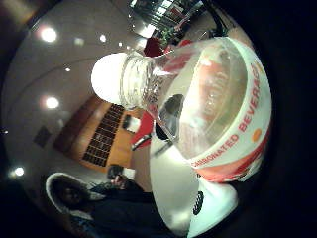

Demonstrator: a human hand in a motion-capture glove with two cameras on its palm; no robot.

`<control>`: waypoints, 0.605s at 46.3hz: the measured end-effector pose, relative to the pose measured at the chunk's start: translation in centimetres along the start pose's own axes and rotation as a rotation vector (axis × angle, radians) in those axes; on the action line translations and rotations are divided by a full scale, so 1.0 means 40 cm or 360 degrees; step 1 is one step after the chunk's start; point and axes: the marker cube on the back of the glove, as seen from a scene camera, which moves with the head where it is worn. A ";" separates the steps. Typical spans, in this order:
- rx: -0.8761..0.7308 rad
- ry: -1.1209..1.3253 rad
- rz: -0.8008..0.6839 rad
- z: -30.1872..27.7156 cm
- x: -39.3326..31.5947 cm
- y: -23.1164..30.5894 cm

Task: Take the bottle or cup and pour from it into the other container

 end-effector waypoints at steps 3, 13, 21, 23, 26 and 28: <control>-0.0087 0.0210 -0.0060 0.002 -0.045 -0.010; -0.0159 0.0768 -0.0256 0.035 -0.173 -0.049; -0.0219 0.1313 -0.0464 0.064 -0.256 -0.093; -0.0229 0.1409 -0.0498 0.074 -0.274 -0.099; -0.0256 0.1527 -0.0536 0.088 -0.297 -0.102; -0.0270 0.1607 -0.0569 0.097 -0.310 -0.103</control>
